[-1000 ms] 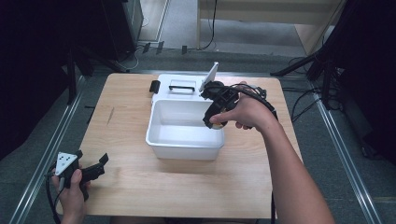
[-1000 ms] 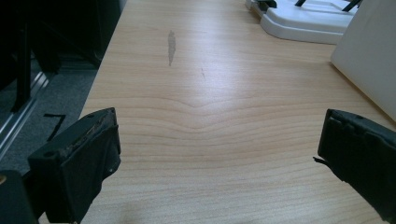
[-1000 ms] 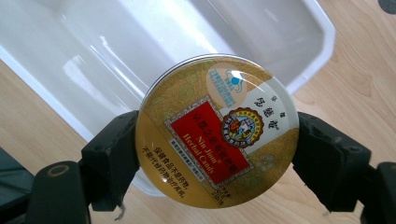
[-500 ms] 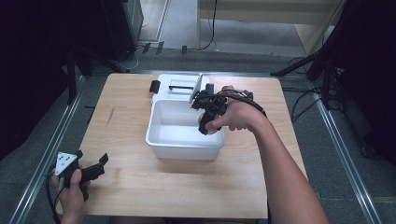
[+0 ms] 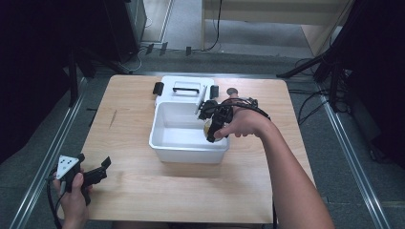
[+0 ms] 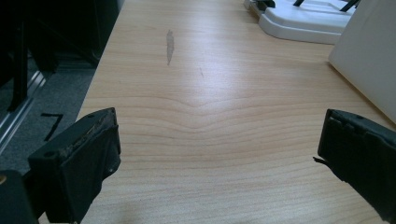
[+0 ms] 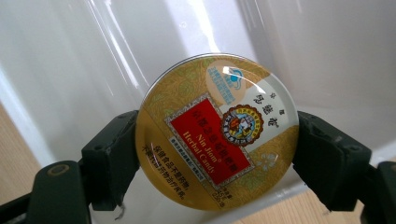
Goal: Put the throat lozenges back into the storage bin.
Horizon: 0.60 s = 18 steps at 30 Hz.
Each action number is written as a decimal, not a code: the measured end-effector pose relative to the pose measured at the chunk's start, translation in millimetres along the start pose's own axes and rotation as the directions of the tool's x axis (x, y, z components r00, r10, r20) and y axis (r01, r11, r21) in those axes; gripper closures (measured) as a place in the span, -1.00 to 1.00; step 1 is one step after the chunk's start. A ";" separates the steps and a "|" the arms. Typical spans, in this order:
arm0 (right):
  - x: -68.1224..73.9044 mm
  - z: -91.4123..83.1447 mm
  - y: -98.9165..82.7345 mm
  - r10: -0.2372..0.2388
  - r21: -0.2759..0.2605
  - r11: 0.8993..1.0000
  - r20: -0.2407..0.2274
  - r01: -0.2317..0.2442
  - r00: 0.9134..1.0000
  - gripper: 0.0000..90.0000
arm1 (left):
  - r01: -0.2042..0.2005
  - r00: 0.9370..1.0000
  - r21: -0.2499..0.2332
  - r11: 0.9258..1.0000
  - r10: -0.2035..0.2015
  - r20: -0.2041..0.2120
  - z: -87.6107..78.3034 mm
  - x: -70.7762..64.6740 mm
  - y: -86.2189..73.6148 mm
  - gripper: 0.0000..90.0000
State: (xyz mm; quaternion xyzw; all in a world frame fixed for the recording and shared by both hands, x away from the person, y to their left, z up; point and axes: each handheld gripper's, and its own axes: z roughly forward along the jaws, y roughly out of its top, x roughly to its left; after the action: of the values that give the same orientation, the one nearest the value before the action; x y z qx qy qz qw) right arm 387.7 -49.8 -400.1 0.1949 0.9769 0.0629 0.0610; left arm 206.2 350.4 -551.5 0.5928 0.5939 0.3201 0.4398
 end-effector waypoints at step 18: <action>0.0 30.7 4.9 0.012 0.061 0.998 -0.001 -0.012 1.000 -0.55 | 0.007 1.000 0.002 1.000 -0.007 0.008 0.3 0.8 0.1 -1.00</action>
State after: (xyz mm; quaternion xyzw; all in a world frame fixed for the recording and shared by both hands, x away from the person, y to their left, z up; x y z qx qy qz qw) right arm 393.9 -42.2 -429.6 0.2025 0.9772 0.0334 0.0540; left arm 206.6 351.2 -551.6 0.5924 0.5947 0.3154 0.4426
